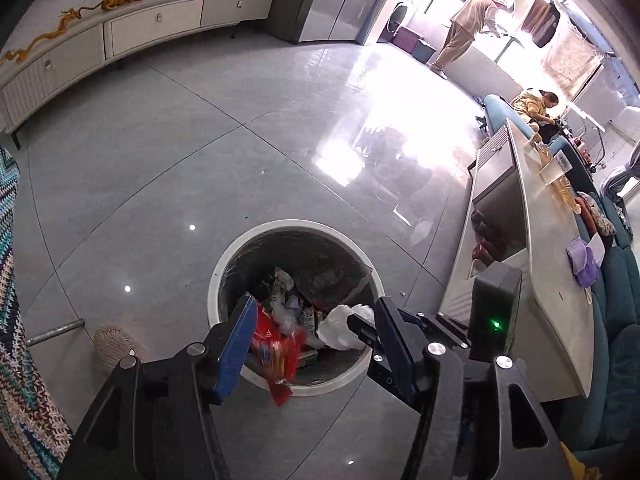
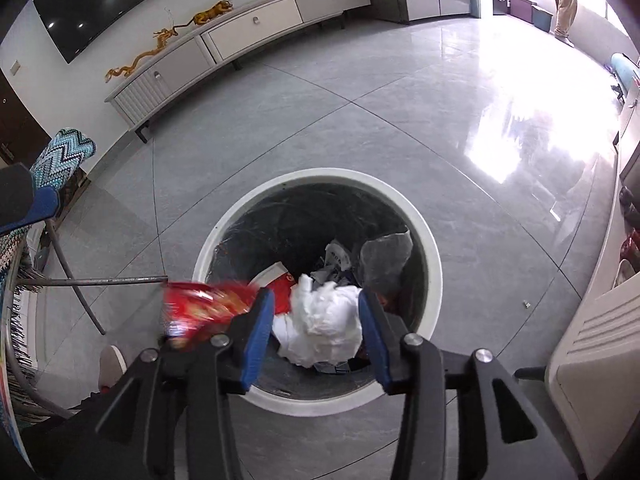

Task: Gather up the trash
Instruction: 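Swing both open tools back to the last trash on the blanket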

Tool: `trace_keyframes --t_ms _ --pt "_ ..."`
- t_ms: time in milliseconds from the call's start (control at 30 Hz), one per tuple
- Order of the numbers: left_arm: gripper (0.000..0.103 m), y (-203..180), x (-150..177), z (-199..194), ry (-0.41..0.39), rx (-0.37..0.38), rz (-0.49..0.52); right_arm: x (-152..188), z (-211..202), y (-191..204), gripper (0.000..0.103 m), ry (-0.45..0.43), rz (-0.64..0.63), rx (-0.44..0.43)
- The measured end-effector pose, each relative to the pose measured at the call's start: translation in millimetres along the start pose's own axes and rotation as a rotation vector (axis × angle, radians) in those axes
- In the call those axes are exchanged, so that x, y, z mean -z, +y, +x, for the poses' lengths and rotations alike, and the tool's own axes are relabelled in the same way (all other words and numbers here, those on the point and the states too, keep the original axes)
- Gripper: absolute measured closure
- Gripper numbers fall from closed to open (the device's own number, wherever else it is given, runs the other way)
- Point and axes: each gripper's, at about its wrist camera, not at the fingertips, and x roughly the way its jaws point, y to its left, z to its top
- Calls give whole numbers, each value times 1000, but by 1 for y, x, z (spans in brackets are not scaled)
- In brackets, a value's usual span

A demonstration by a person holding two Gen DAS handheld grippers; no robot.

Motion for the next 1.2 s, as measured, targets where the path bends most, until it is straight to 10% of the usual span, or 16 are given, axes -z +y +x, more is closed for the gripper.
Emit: trace_keyframes --t_ms 567,1200 --pt "31 22 42 -120 -224 -138 -4 -9 -74 44 58 -106 -68 -19" --pt "27 251 191 -296 -388 -453 -332 -30 -153 315 52 -227 -528 -269"
